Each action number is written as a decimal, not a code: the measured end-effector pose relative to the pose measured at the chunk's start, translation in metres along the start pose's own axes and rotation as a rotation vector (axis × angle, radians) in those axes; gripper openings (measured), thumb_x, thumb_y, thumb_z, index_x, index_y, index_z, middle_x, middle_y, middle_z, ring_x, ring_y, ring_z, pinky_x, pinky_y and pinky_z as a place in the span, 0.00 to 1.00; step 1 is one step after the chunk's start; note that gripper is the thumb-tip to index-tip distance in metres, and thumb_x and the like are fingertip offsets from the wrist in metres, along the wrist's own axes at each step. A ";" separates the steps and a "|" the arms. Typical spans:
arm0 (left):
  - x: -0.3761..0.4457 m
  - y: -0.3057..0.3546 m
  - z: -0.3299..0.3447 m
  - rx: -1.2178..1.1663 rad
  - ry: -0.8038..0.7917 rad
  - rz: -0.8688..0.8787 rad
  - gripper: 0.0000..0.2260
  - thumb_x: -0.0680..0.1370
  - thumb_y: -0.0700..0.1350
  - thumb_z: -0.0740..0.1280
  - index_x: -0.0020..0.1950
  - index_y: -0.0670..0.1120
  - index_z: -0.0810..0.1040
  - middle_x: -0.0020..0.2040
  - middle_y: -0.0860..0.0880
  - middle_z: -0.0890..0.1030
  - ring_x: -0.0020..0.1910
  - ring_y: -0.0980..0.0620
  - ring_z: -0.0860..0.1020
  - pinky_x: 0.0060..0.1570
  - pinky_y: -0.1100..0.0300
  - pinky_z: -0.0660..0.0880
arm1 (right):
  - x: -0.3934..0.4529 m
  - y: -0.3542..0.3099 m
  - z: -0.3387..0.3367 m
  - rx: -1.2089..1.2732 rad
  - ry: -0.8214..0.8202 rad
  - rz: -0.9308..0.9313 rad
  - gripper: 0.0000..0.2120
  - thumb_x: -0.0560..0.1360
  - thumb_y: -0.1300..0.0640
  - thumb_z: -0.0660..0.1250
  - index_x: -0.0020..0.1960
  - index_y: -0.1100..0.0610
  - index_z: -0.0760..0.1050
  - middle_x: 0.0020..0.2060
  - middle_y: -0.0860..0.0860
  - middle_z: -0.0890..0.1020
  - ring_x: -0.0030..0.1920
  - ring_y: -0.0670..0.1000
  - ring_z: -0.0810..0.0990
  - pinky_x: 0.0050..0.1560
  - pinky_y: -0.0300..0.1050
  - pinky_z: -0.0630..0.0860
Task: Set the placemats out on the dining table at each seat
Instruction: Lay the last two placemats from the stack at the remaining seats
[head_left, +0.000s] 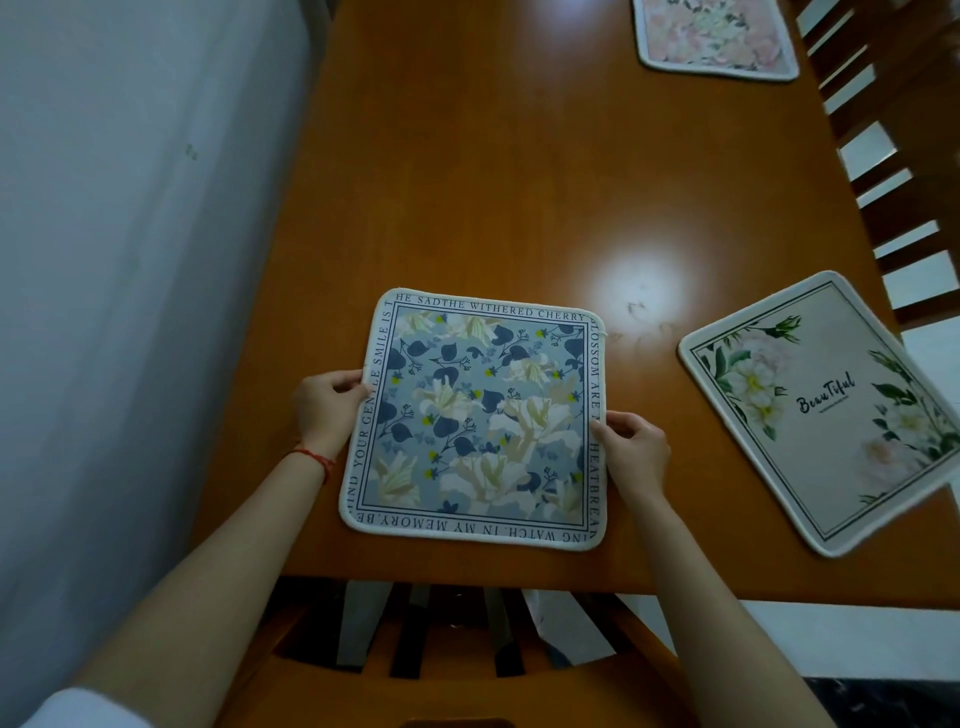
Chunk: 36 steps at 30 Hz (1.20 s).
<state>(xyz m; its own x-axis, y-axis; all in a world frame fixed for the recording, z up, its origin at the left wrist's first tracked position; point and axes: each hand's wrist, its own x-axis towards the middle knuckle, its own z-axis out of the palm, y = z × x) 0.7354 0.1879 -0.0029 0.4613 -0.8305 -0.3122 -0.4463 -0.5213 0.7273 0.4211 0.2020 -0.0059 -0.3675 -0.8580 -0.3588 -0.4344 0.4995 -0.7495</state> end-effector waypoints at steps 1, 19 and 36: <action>0.000 0.000 0.000 0.004 0.000 -0.002 0.12 0.73 0.39 0.68 0.56 0.38 0.79 0.52 0.40 0.82 0.40 0.48 0.79 0.36 0.60 0.76 | 0.001 0.000 0.000 0.011 -0.004 0.011 0.11 0.73 0.58 0.68 0.53 0.60 0.78 0.44 0.52 0.82 0.40 0.50 0.82 0.37 0.43 0.81; 0.003 -0.002 -0.001 -0.055 -0.046 -0.048 0.12 0.74 0.38 0.68 0.56 0.38 0.78 0.51 0.40 0.82 0.35 0.55 0.77 0.30 0.65 0.72 | 0.007 0.001 0.002 0.067 -0.013 0.055 0.08 0.72 0.58 0.69 0.51 0.58 0.78 0.40 0.50 0.81 0.37 0.47 0.81 0.33 0.41 0.78; 0.002 -0.010 -0.007 -0.102 -0.035 -0.068 0.12 0.73 0.39 0.68 0.56 0.39 0.78 0.52 0.40 0.82 0.41 0.49 0.79 0.34 0.63 0.74 | 0.005 0.001 0.006 0.026 -0.031 0.046 0.10 0.72 0.56 0.69 0.52 0.57 0.78 0.37 0.47 0.79 0.37 0.49 0.82 0.36 0.48 0.81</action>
<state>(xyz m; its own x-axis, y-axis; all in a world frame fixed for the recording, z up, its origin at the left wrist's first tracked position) 0.7463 0.1929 -0.0065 0.4595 -0.8015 -0.3826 -0.3342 -0.5552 0.7616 0.4242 0.1979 -0.0119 -0.3602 -0.8380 -0.4099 -0.3963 0.5352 -0.7460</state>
